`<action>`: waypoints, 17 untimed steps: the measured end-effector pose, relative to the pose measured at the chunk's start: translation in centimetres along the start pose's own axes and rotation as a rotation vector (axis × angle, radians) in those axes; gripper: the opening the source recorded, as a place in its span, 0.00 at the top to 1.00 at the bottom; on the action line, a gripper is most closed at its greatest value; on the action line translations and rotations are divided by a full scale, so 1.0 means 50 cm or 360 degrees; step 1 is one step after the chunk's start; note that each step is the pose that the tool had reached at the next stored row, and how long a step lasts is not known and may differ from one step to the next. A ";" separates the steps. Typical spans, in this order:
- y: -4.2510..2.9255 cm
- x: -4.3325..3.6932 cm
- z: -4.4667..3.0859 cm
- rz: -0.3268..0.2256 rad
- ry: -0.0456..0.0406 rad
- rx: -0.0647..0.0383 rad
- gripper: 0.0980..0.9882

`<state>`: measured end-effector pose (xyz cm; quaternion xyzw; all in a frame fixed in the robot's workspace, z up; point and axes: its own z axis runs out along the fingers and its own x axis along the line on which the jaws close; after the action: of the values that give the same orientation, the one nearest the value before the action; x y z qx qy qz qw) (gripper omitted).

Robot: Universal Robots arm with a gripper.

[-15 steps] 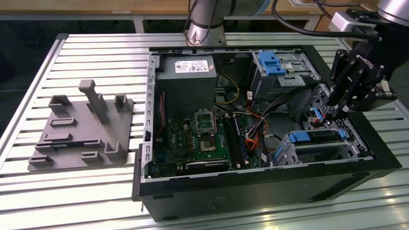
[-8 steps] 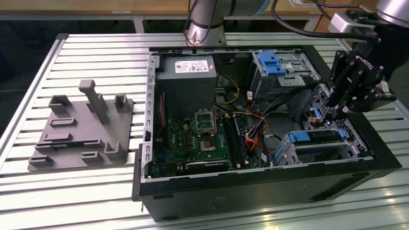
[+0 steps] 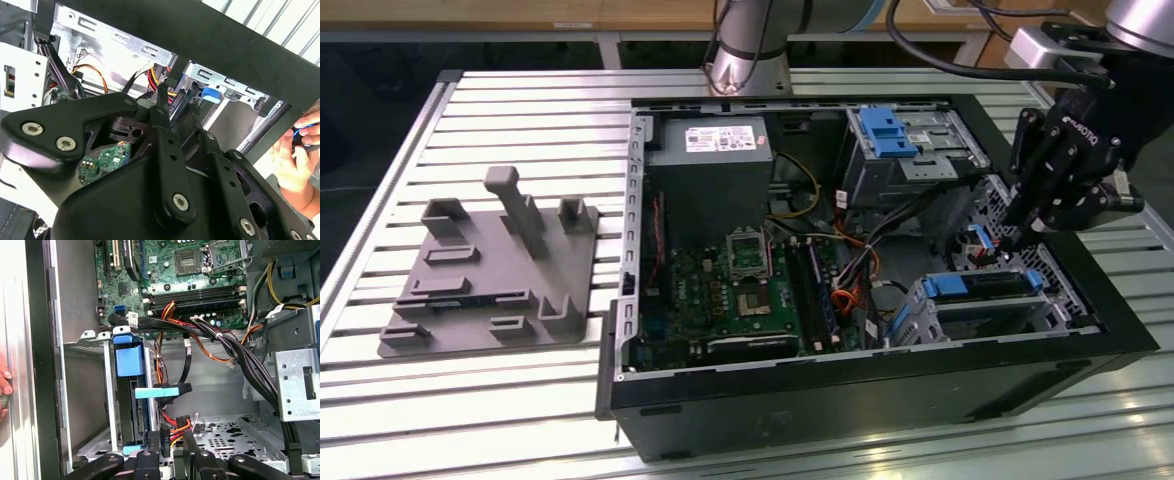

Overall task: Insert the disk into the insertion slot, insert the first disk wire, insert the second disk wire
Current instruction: 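Insert the first disk wire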

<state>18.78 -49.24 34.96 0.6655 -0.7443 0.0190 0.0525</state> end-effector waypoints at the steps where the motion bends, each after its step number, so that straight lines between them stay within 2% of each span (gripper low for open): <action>1: 0.000 0.000 0.000 -0.0001 0.0000 0.0000 0.74; 6: 0.000 0.001 0.001 -0.0005 0.0000 0.0001 0.74; 10: 0.000 0.008 0.005 -0.0005 0.0000 0.0000 0.74; 17: 0.000 0.008 0.012 -0.0005 -0.0001 0.0000 0.74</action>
<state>18.72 -49.68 34.41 0.6666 -0.7433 0.0189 0.0522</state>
